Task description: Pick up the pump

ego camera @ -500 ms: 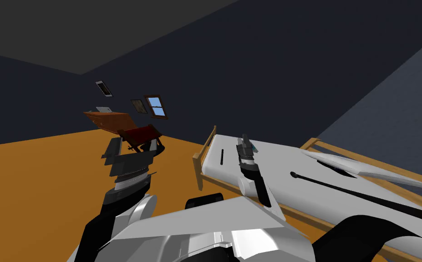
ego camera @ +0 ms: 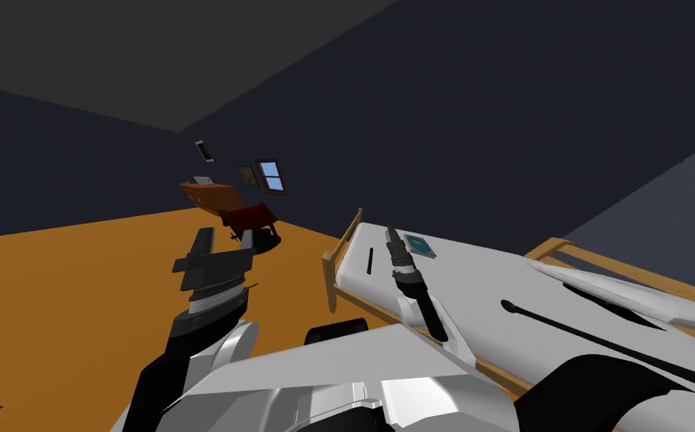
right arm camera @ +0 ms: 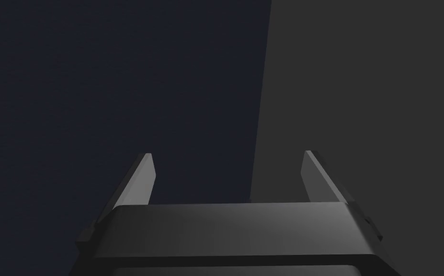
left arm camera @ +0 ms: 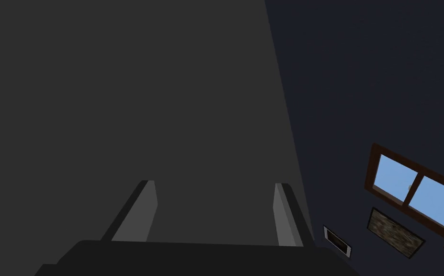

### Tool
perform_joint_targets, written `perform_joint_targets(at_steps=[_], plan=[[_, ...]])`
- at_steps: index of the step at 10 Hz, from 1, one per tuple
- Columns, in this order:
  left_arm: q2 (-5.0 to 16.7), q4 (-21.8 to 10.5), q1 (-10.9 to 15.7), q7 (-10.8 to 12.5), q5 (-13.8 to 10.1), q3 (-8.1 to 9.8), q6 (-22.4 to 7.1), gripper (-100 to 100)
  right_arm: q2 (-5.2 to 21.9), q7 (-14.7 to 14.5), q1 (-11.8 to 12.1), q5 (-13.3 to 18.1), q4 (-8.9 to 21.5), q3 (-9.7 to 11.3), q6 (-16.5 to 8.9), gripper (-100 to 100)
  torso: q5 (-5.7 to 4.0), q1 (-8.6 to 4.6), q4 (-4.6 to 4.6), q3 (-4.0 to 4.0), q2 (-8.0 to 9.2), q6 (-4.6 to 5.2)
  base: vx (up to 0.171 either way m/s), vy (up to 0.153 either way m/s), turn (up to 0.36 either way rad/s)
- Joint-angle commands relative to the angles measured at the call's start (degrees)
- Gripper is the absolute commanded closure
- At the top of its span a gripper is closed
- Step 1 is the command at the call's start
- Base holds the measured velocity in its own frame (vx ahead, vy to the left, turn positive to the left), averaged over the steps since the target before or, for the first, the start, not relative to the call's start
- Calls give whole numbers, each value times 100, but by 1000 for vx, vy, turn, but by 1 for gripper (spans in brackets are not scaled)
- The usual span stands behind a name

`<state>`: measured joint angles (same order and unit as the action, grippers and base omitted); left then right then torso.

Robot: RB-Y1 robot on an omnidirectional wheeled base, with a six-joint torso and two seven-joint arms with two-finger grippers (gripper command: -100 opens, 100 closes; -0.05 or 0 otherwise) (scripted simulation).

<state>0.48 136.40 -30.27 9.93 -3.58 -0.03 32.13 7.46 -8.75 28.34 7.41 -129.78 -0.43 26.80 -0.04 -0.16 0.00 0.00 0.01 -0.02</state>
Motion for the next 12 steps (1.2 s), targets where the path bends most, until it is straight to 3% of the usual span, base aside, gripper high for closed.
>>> perform_joint_targets(at_steps=[1,5,12], plan=[[0,0,0,0,0,0,0,0,286,-47,13,286,134,46,3,-100,0,0,0,0,0,0,-3,-38,316],[0,0,0,0,0,0,0,0,803,-193,63,900,438,196,55,-100,0,3,1,1,3,0,-16,-38,262],[0,0,0,0,0,0,0,0,1292,-374,123,1903,784,371,125,-100,0,1,1,2,4,1,-20,-32,199]])
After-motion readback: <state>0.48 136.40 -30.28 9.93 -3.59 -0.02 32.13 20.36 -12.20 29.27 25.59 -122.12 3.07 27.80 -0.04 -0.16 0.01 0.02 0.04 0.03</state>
